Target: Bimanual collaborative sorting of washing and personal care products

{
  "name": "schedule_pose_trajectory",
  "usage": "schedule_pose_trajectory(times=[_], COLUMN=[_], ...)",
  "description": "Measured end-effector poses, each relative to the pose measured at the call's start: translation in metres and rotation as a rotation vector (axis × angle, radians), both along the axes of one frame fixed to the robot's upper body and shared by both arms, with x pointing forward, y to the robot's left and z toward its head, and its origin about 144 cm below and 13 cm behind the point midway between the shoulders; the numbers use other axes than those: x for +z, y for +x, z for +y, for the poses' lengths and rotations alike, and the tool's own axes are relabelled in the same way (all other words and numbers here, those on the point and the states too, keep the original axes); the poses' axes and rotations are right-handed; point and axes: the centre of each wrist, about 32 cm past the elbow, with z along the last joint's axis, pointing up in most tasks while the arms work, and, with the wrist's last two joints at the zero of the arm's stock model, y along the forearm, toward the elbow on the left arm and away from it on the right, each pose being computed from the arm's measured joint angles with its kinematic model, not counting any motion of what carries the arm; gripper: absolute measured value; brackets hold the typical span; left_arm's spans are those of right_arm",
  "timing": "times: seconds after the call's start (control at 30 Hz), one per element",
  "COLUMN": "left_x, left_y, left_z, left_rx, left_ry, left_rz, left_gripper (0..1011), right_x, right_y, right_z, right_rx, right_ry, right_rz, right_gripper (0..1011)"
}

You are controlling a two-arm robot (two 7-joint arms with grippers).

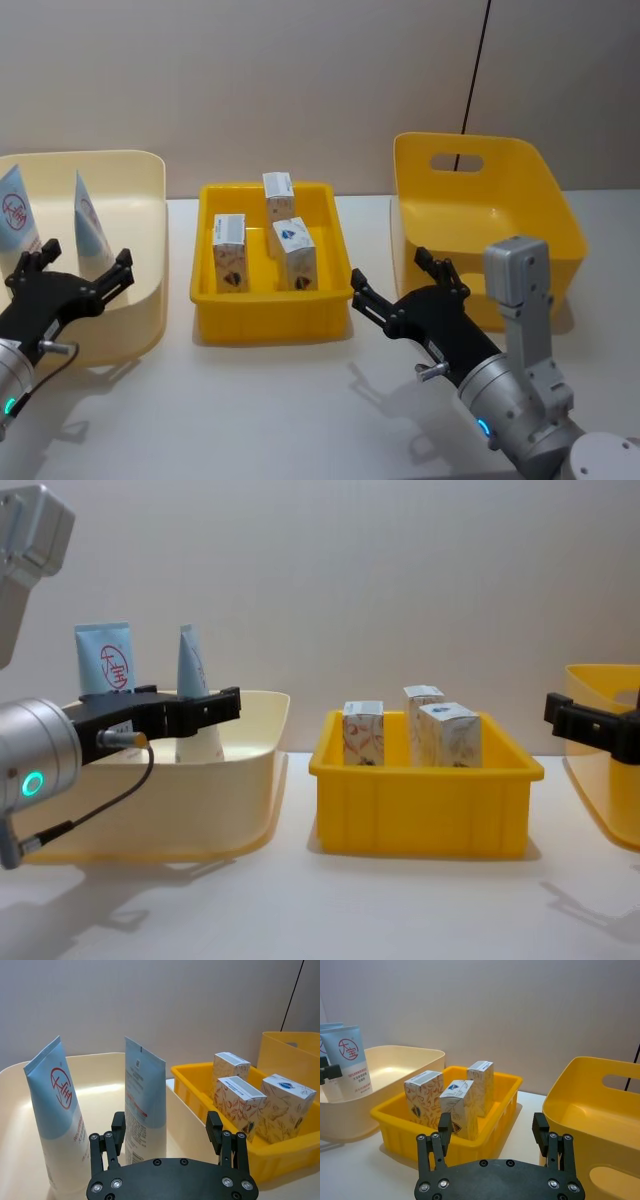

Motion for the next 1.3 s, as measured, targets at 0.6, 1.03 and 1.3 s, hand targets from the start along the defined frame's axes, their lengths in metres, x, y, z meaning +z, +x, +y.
schedule_pose_trajectory(times=[0.6,1.03,1.3], left_x=[0.000,0.001,0.001], left_y=[0.034,0.052,0.057], left_z=[-0.007,-0.012,-0.012], left_rx=[-0.024,-0.021,-0.020], left_ry=[-0.009,0.034,0.046], left_rz=[0.028,0.029,0.028], left_gripper=[1004,1003,850], right_x=[0.000,0.000,0.000], right_y=[0.000,0.000,0.000], right_z=[0.000,0.000,0.000], right_rx=[0.000,0.000,0.000], right_ry=[0.000,0.000,0.000], right_rz=[0.000,0.000,0.000], right_gripper=[1001,1001,1001])
